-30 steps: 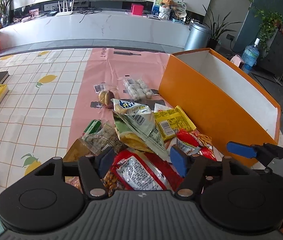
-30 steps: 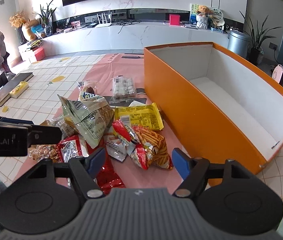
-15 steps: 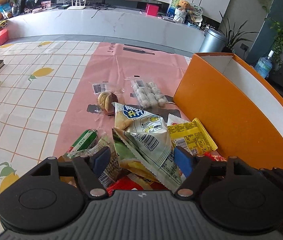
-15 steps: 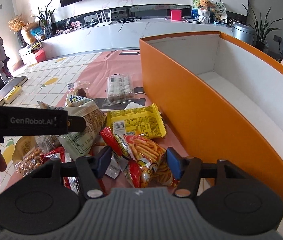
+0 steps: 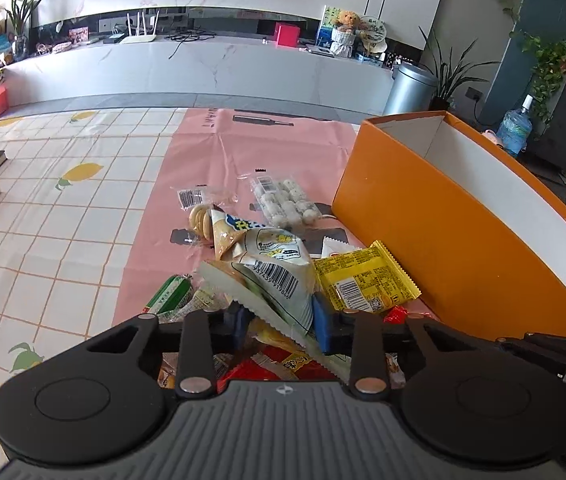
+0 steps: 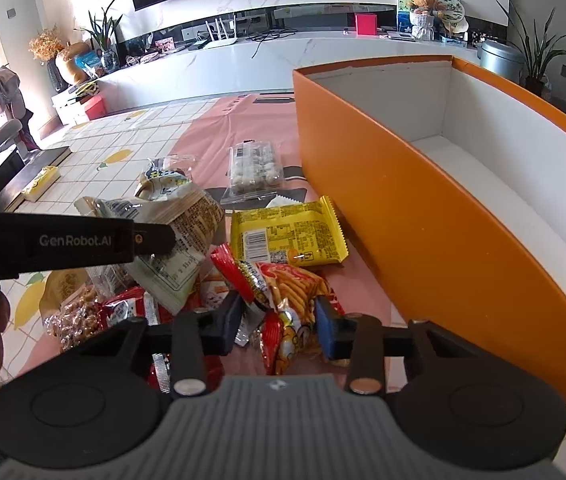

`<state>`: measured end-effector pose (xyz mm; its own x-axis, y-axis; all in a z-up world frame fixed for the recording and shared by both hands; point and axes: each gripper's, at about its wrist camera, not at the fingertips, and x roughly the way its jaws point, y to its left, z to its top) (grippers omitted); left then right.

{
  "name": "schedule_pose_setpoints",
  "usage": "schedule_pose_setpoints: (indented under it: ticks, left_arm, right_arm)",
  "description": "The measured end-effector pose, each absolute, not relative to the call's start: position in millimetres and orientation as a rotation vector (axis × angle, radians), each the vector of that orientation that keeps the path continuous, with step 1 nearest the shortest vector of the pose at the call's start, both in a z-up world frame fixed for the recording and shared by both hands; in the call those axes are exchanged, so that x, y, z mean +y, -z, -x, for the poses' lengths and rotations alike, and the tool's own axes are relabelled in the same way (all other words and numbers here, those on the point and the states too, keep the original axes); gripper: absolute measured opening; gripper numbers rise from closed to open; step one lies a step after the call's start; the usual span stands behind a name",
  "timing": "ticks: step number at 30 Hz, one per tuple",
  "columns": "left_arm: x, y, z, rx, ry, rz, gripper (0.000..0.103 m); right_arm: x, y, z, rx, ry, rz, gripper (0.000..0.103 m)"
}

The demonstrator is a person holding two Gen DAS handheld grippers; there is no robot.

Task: Organize snacks
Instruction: 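Lift both held bags over the orange box and open both tools to drop them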

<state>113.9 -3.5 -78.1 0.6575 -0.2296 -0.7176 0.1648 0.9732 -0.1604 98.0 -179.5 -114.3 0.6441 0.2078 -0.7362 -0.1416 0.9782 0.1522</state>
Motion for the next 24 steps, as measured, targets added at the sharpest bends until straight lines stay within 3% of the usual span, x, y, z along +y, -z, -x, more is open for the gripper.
schedule_pose_setpoints:
  ticks: [3,17,24]
  left_arm:
    - [-2.9,66.3,-105.1,0.808,0.233,0.075,0.028]
    - [-23.3,-9.3,-61.5,0.66,0.327,0.014,0.027]
    - [-68.8,-34.7,-68.2,0.625,0.467,-0.029,0.027]
  right_arm:
    - [-181.4,104.4,-91.0,0.823,-0.207,-0.095,0.035]
    - [-205.3,23.2,-55.4,0.661,-0.244,-0.115,0.035]
    - [-262.5,-11.5,-62.7,0.698,-0.226,-0.126,0.035]
